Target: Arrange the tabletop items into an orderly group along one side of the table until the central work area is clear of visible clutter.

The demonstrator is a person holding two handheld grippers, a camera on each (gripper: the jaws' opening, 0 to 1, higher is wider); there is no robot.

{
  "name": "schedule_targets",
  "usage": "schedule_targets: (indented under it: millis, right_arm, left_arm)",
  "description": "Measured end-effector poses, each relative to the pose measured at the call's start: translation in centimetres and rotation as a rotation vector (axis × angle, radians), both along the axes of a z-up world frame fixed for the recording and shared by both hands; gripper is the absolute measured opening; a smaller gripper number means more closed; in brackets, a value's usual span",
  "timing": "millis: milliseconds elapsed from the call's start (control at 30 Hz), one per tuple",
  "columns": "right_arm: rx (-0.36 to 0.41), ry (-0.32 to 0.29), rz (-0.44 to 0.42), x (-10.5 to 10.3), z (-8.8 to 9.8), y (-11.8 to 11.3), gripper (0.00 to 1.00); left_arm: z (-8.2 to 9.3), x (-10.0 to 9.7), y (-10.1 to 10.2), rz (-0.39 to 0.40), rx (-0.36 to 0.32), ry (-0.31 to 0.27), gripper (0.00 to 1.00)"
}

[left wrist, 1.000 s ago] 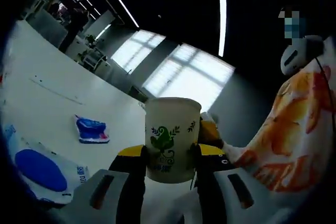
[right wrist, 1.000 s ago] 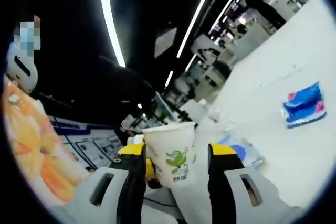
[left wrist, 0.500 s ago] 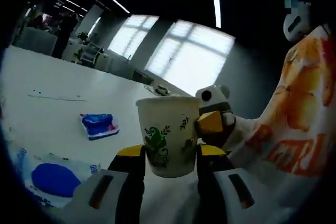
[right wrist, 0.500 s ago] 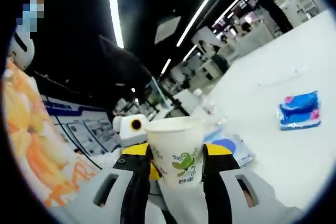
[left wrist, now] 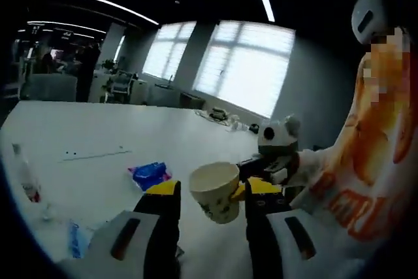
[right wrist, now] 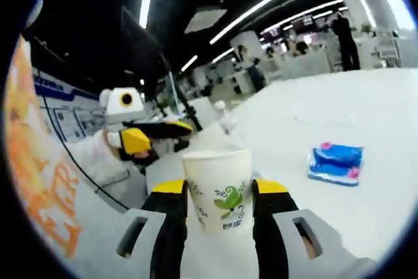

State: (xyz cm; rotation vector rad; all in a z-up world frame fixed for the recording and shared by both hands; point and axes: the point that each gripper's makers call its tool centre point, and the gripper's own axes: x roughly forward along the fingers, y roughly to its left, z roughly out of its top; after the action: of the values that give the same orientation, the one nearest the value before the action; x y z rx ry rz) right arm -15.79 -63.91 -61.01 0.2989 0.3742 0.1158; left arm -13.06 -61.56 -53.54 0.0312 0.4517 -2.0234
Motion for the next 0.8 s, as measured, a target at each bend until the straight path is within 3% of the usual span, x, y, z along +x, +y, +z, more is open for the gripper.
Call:
schedule_targets:
  millis: [133, 300, 433, 567, 667, 800]
  right_arm:
    - [-0.054, 0.002, 0.031, 0.4, 0.0, 0.7, 0.37]
    - [-0.091, -0.002, 0.042, 0.4, 0.4, 0.5, 0.38]
    - [-0.127, -0.013, 0.04, 0.1, 0.8, 0.2, 0.38]
    - [-0.15, -0.03, 0.048, 0.2, 1.1, 0.3, 0.38]
    - [-0.154, -0.03, 0.059, 0.4, 1.0, 0.6, 0.38]
    - [-0.154, -0.01, 0.066, 0.4, 0.4, 0.6, 0.38]
  left_arm:
    - [0.5, -2.2, -0.6, -0.104, 0.025, -0.062, 0.32]
    - [-1.9, -4.1, -1.3, -0.184, 0.105, -0.169, 0.25]
    - [-2.4, -5.2, -1.9, -0.191, 0.123, -0.129, 0.12]
    - [-2.4, -5.1, -2.1, -0.178, 0.119, -0.13, 0.0]
    - [-2.4, -4.9, -1.8, -0.196, 0.138, -0.132, 0.0]
    - [-3.0, -4.1, -1.4, -0.189, 0.159, -0.195, 0.0]
